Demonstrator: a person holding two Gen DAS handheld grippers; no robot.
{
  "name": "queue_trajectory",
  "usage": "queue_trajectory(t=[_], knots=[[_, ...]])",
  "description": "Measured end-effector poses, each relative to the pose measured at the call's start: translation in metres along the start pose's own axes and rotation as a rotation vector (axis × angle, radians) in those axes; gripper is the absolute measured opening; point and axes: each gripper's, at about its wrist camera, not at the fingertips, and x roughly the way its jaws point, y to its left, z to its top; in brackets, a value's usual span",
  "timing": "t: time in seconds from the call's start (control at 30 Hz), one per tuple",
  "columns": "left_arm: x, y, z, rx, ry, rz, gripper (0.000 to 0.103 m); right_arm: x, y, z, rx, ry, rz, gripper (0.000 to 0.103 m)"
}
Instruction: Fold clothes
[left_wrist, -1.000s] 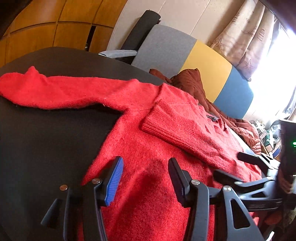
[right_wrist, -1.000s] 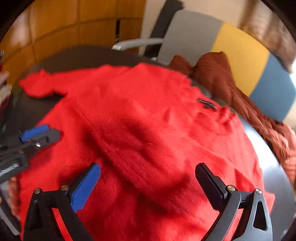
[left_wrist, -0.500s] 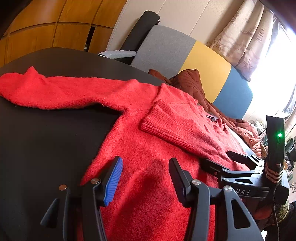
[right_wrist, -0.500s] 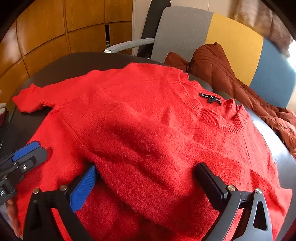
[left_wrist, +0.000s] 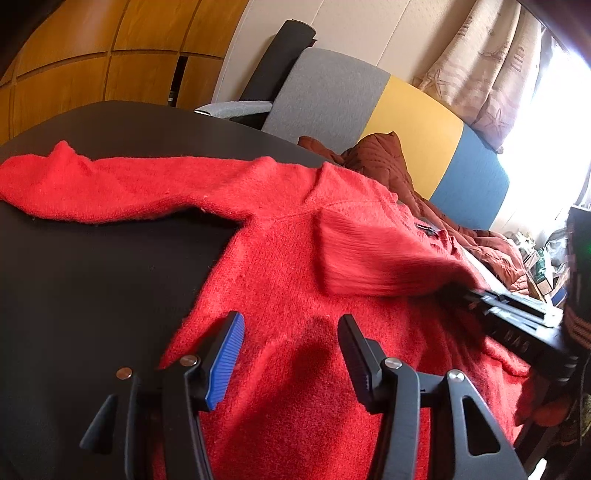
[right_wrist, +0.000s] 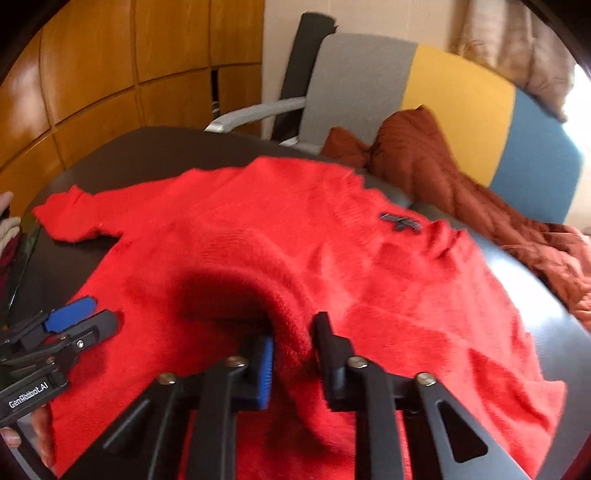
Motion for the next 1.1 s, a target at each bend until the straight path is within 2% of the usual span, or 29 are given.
queue_trajectory(t=[0.1,0.2,0.33,0.43,0.57,0.63,0.67,0.7,0.77,0.83,0.93,1.0,1.1], knots=[[0.0,0.0,0.0,0.002,0.001,0.0,0.053,-0.015,-0.012,0.001,0.005,-0.036,-0.07,0.015],[0.0,0.0,0.0,0.005,0.001,0.002,0.053,-0.037,-0.03,-0.002,-0.001,-0.074,-0.178,0.014],[0.0,0.0,0.0,0.007,0.002,0.004,0.053,-0.074,-0.069,-0.018,0.001,-0.138,-0.376,0.014],[0.001,-0.001,0.0,0.008,0.003,0.005,0.053,-0.102,-0.12,-0.043,0.085,-0.135,-0.514,0.014],[0.0,0.0,0.0,0.007,0.003,0.002,0.053,-0.136,-0.213,-0.096,0.351,-0.066,-0.669,0.014],[0.0,0.0,0.0,0.007,0.003,0.002,0.053,-0.149,-0.243,-0.123,0.471,-0.04,-0.717,0.022],[0.0,0.0,0.0,0.006,0.003,0.002,0.053,-0.158,-0.255,-0.135,0.528,-0.033,-0.74,0.032],[0.0,0.0,0.0,0.007,0.003,0.002,0.053,-0.166,-0.267,-0.148,0.584,-0.026,-0.763,0.048],[0.001,0.001,0.001,0.009,0.004,0.003,0.053,-0.184,-0.271,-0.164,0.63,-0.047,-0.78,0.06],[0.001,0.002,0.002,0.011,0.005,0.005,0.053,-0.192,-0.265,-0.166,0.637,-0.071,-0.766,0.063],[0.001,0.001,0.002,0.017,0.008,0.01,0.053,-0.191,-0.243,-0.158,0.648,-0.127,-0.638,0.068],[0.001,0.0,0.002,0.023,0.011,0.015,0.053,-0.182,-0.223,-0.149,0.656,-0.153,-0.477,0.074],[-0.001,-0.002,0.0,0.042,0.016,0.026,0.053,-0.155,-0.193,-0.136,0.668,-0.15,-0.228,0.075]])
